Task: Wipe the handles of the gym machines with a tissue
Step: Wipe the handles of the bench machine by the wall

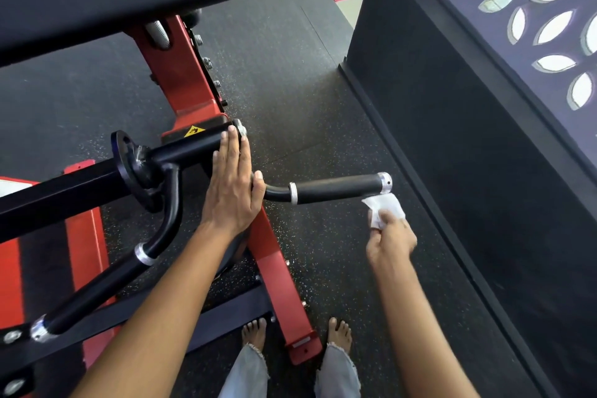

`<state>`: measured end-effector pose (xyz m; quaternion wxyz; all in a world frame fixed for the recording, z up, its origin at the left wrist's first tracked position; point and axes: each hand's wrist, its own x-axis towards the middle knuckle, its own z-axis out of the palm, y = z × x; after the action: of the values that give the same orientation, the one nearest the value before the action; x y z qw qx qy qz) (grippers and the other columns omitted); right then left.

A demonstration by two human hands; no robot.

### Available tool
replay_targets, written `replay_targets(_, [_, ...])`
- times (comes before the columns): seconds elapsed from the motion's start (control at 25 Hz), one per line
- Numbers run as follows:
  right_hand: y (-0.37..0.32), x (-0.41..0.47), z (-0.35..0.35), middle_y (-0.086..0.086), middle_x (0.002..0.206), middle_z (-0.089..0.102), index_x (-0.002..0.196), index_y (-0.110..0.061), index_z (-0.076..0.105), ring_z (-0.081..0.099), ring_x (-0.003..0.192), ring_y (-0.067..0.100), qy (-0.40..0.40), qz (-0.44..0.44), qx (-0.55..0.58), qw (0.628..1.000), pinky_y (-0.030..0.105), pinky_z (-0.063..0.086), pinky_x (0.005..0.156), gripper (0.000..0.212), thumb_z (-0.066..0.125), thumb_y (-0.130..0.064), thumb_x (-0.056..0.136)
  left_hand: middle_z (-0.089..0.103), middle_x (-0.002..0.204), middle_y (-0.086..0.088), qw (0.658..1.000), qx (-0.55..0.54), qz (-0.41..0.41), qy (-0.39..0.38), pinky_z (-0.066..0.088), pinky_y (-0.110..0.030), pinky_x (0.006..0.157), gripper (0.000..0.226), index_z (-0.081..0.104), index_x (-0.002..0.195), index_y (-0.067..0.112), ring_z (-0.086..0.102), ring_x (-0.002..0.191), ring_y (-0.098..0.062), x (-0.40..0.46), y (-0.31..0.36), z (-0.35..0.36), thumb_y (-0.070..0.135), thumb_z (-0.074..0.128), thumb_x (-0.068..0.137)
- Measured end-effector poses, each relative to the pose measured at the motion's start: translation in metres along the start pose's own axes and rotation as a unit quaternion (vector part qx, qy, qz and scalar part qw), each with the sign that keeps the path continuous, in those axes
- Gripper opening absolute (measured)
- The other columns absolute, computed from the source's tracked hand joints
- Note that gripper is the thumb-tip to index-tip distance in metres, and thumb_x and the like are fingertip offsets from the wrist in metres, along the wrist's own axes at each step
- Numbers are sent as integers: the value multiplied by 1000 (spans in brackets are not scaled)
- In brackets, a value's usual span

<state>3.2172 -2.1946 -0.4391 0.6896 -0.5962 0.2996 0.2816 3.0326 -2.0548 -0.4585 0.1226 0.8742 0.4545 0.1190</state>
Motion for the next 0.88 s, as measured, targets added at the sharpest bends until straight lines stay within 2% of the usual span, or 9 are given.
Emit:
replay_targets(0.08, [-5,9,7,12,101,58,89,-2,56,58,81,17,-78,70,18,994,26,50,69,22,41,14,90,0,157,-20,1000,8,-1,1,4,-45,117,66,15,147,-4,-3,146,-28,1,-1,0,31,17,92])
replay_targets(0.2, [8,-2,14,10,93,58,92,-8,53,54,76,18,-163,135,7,977,27,43,63,25,34,9,92,2,157,-20,1000,20,-2,0,2,-45,117,66,16,147,-4,-2,146,-28,0,-1,1,32,17,91])
replay_targets(0.32, [32,-20,18,8,90,59,93,-13,53,53,73,16,-198,169,16,965,26,41,63,28,34,6,94,2,157,-20,1000,26,-1,0,1,-45,117,65,16,147,-4,-2,146,-28,1,-2,1,32,16,92])
replay_targets(0.48, [54,-45,24,7,83,60,87,-12,51,52,67,15,-232,192,-28,953,26,39,59,25,35,6,95,3,156,-21,999,30,-10,-3,6,-49,118,66,13,147,-4,1,146,-30,-1,0,0,33,15,92])
replay_targets(0.64, [51,-59,10,4,63,62,79,-8,53,53,54,13,-266,139,-154,941,24,40,52,27,38,9,93,-6,158,-14,1000,5,-9,-6,2,-42,119,68,-4,149,5,-3,146,-25,-21,5,-14,42,18,97])
replay_targets(0.72, [46,-64,3,6,66,61,78,-6,55,54,55,14,-280,100,-189,936,24,43,51,26,39,9,92,-5,158,-11,1000,12,5,-2,0,-38,119,68,-5,150,7,-4,146,-21,-44,-2,-30,43,20,97])
replay_targets(0.8, [48,-71,2,13,70,65,78,-5,58,57,57,18,-280,39,-246,927,25,47,50,24,40,4,90,-2,158,-10,999,35,-14,5,1,-37,120,67,-3,150,7,-2,147,-20,-75,-20,-49,43,19,98])
replay_targets(0.88, [58,-78,7,20,81,68,78,-10,60,63,67,25,-256,-64,-369,891,33,52,59,18,43,-8,82,2,158,-10,997,47,-54,17,4,-40,119,66,0,150,7,0,147,-20,-104,-44,-69,43,19,98])
